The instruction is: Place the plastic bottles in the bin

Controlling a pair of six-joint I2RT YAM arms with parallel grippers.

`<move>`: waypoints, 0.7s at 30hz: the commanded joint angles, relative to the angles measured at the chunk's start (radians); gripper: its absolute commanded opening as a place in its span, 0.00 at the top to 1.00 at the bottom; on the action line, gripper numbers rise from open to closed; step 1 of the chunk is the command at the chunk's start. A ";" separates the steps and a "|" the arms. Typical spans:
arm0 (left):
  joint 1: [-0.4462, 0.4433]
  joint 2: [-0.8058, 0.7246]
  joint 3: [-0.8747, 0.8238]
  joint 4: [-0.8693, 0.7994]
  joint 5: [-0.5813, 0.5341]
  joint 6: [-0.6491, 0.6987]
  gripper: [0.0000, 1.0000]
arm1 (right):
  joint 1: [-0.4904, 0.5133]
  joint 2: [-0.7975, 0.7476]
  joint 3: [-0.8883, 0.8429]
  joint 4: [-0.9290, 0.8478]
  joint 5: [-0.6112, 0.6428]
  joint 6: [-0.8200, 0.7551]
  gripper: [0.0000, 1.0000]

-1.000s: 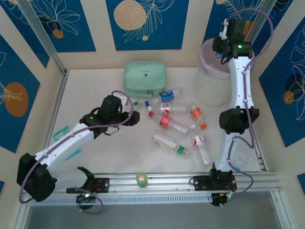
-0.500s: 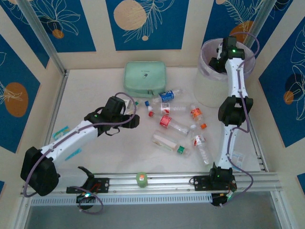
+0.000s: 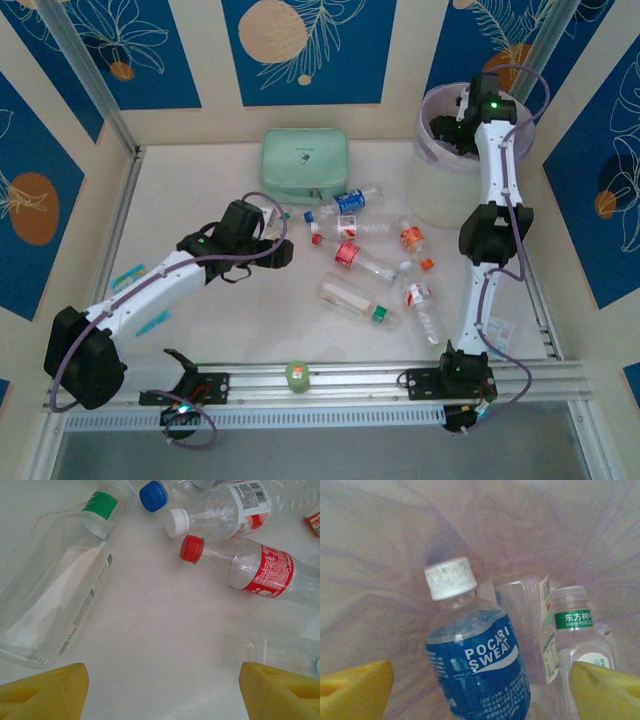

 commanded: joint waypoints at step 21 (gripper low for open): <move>0.088 0.373 0.254 -0.118 -0.175 0.319 0.00 | -0.066 -1.121 -1.067 0.579 -0.535 0.263 0.02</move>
